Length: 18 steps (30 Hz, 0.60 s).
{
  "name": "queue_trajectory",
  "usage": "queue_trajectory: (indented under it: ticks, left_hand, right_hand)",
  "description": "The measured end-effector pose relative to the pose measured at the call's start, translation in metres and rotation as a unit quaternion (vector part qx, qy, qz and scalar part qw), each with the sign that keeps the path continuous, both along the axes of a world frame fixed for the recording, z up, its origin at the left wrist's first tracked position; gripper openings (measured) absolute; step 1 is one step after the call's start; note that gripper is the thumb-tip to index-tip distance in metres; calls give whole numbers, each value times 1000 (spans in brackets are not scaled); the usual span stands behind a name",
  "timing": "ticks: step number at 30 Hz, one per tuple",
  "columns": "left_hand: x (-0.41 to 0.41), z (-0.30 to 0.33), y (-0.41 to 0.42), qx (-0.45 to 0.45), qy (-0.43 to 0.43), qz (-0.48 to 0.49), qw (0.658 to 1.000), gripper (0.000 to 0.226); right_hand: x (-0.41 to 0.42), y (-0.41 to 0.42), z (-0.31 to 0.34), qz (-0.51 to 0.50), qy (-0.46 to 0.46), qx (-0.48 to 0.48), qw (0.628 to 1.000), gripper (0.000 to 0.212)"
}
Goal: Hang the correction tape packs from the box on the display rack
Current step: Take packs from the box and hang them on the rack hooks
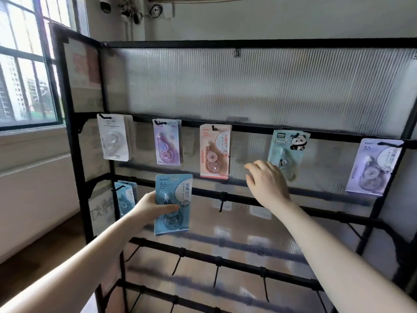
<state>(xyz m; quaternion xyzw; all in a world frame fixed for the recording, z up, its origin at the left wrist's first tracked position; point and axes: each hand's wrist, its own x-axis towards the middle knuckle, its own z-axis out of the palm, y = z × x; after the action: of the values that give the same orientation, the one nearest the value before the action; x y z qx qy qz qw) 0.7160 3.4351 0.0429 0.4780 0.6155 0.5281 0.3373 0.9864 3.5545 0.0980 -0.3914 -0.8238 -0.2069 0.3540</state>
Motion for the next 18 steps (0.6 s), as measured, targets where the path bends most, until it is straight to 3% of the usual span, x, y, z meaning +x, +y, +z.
queue_trajectory:
  ticks: [10, 15, 18]
  left_hand:
    - [-94, -31, -23, -13, -27, 36, 999, 27]
    - [-157, -56, -21, -29, -63, 12, 998, 44]
    - [-197, -70, -12, -40, -73, 9, 996, 34]
  right_hand:
    - [-120, 0, -28, 72, -18, -92, 993, 26]
    - [-191, 7, -46, 64, -30, -125, 990, 24]
    - [-228, 11, -57, 60, -46, -143, 987, 25]
